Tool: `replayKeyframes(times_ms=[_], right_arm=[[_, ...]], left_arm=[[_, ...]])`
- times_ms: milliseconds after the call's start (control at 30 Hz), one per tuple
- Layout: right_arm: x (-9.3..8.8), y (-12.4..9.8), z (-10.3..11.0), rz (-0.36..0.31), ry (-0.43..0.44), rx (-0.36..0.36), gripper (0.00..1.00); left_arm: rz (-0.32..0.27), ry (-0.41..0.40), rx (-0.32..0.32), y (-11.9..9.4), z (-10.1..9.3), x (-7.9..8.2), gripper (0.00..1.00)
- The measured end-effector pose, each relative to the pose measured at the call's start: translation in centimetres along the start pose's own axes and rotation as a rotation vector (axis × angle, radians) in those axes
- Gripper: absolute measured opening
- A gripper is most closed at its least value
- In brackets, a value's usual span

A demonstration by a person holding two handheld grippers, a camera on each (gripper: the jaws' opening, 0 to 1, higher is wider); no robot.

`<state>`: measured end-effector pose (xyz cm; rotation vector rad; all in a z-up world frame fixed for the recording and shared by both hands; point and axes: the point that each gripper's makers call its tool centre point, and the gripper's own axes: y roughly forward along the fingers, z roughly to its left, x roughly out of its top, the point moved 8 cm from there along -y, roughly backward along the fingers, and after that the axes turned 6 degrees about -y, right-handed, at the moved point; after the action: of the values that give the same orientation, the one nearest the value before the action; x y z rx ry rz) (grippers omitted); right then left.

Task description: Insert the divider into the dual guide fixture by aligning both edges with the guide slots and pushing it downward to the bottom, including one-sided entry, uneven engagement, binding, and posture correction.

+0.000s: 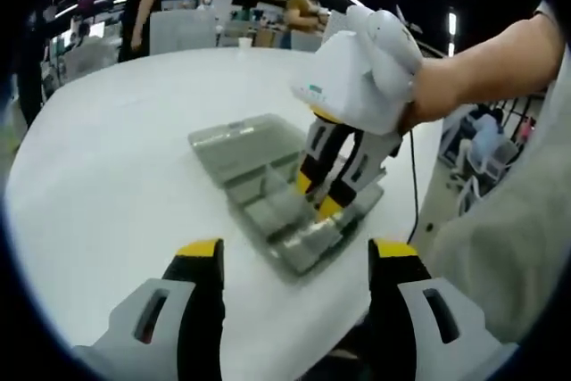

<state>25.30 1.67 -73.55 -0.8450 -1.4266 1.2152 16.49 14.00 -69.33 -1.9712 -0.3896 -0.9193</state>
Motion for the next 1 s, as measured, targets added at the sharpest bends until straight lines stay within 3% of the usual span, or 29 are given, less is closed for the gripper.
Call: replayKeyframes(times_ms=[300, 567, 1000], right_arm=[[-0.3, -0.2, -0.1, -0.047, 0.053, -0.002, 0.2], [-0.3, -0.8, 0.3, -0.135, 0.114, 0.001, 0.29], [-0.4, -1.3, 0.2, -0.204, 0.147, -0.04, 0.4]], left_arm=[[0.005, 0.004, 0.005, -0.3, 0.0, 0.0, 0.63], [0.006, 0.006, 0.005, -0.4, 0.1, 0.0, 0.63], [0.018, 0.021, 0.008, -0.7, 0.3, 0.4, 0.63]])
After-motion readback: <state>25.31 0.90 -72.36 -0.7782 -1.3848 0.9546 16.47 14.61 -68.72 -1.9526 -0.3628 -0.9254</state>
